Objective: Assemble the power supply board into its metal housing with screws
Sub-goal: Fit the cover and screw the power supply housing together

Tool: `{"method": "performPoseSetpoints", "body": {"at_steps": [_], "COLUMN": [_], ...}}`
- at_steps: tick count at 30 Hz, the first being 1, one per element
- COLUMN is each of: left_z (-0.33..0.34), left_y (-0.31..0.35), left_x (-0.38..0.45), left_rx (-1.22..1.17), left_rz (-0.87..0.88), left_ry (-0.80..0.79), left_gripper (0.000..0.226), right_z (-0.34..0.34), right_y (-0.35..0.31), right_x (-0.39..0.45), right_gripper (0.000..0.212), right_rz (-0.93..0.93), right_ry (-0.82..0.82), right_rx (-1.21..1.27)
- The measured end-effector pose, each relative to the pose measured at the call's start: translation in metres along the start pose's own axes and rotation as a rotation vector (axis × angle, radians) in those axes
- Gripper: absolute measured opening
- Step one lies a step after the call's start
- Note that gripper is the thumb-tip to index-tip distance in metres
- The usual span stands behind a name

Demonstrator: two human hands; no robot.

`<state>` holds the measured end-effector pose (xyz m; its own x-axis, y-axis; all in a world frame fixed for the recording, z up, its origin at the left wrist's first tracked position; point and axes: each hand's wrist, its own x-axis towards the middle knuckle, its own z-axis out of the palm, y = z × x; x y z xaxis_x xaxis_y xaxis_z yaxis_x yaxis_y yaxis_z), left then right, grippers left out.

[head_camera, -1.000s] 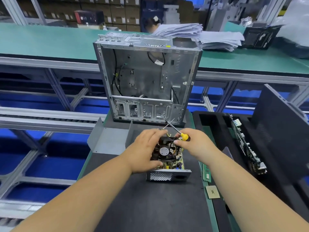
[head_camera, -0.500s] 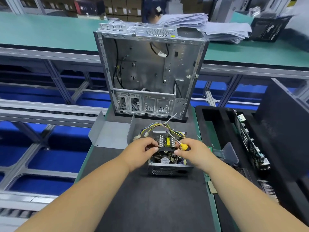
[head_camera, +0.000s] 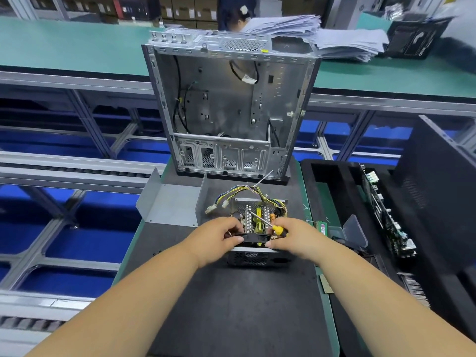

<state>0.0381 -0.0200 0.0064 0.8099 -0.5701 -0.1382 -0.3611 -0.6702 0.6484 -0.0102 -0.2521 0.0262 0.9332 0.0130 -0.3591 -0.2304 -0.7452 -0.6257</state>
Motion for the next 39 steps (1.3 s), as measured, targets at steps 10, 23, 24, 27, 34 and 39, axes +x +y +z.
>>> {"method": "performPoseSetpoints", "body": {"at_steps": [10, 23, 24, 27, 34, 39], "left_z": [0.0, -0.018, -0.024, -0.042, -0.068, -0.069], "left_y": [0.0, -0.014, -0.018, -0.031, -0.065, -0.081], "left_x": [0.0, -0.011, -0.015, -0.027, -0.055, -0.072], "left_rx": [-0.037, -0.258, -0.303, -0.437, -0.469, -0.444], "left_rz": [-0.02, -0.11, -0.136, -0.202, -0.312, -0.359], "left_ry": [-0.054, 0.091, 0.141, 0.279, 0.429, 0.502], "left_gripper": [0.014, 0.016, 0.016, 0.018, 0.023, 0.019], "right_z": [0.003, -0.011, -0.012, -0.011, 0.013, 0.03], "right_y": [-0.009, -0.019, -0.021, -0.032, -0.068, -0.083], "right_x": [0.005, 0.005, 0.005, 0.009, 0.026, 0.04], "right_gripper": [0.026, 0.018, 0.016, 0.009, 0.005, 0.014], "right_rz": [0.007, 0.006, -0.011, -0.056, -0.155, -0.171], "right_ry": [-0.004, 0.118, 0.154, 0.201, 0.178, 0.149], "right_rx": [-0.177, -0.292, -0.261, -0.149, -0.051, -0.043]}}
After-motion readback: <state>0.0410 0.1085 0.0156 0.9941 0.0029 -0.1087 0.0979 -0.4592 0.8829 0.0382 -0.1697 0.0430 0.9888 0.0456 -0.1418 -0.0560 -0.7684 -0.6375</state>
